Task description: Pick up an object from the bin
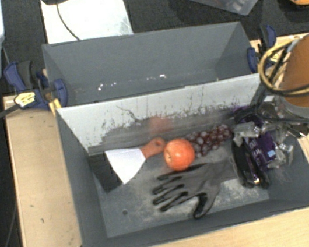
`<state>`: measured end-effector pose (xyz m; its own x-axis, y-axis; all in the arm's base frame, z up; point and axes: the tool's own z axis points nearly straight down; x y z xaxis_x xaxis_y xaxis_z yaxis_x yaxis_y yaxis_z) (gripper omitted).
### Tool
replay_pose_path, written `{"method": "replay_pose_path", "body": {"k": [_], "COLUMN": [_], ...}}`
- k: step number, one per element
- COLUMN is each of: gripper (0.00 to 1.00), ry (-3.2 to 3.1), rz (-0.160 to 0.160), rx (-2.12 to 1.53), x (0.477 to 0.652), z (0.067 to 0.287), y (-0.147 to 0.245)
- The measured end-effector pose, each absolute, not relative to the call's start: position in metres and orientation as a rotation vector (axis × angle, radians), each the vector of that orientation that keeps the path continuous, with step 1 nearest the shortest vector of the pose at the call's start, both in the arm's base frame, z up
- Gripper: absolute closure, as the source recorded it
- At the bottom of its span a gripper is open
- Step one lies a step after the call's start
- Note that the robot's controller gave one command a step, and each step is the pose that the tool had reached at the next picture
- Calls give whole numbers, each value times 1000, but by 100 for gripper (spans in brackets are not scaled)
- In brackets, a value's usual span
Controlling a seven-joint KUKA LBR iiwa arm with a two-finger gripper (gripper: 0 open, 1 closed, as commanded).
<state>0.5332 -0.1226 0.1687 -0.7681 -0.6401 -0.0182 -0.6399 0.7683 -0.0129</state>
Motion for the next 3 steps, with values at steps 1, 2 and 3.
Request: {"method": "replay_pose_path", "body": {"k": [1, 2, 3], "gripper": [0, 0, 0], "ry": [2916, 2961, 2950], "rz": [4, -10, -2], "rx": [-1160, -962, -1042], "x": [539, 526, 530], "z": [117, 138, 122], "y": [-140, -125, -142]}}
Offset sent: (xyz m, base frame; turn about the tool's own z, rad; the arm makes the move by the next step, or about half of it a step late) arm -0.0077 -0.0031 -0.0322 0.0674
